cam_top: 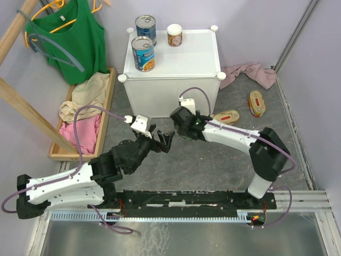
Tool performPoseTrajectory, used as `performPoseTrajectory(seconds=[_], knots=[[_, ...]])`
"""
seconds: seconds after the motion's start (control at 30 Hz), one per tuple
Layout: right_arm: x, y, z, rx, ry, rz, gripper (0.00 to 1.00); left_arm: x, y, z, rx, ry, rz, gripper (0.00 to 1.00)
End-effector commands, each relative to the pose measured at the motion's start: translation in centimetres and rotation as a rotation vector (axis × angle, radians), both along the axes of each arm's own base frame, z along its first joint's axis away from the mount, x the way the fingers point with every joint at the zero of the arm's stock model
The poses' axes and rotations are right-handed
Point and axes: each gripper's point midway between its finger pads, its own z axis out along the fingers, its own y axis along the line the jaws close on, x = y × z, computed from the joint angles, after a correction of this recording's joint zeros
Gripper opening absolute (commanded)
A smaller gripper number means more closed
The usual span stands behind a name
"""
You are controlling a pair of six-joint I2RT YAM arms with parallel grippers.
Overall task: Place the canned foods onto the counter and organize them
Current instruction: Place the canned food at the center of the board.
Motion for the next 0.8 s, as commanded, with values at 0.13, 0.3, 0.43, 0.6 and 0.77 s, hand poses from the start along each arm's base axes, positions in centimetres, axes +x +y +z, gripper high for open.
performPoseTrajectory(seconds=[0.13, 0.3, 0.43, 0.6, 0.77], knots=[[2.3, 7.7, 3.6, 0.098, -0.129, 0.043, 0.01, -0.1, 3.2, 1.3, -0.097, 0.013, 0.089, 0.88], [2.4, 9.1, 2.4, 0.089, -0.101, 0.063, 0.01, -0.2, 4.0, 1.1, -0.088, 0.018, 0.111, 0.88], [2.2, 9.1, 1.1, 0.064, -0.077, 0.066, 0.01, -0.2, 4.4, 1.2, -0.086, 0.019, 0.121, 0.88], [1.8, 8.9, 0.2, 0.06, -0.057, 0.071, 0.01, -0.1, 4.7, 1.1, -0.084, 0.021, 0.132, 0.88], [1.4, 8.8, -0.3, 0.064, -0.045, 0.078, 0.01, -0.1, 4.7, 0.8, -0.075, 0.03, 0.137, 0.88]])
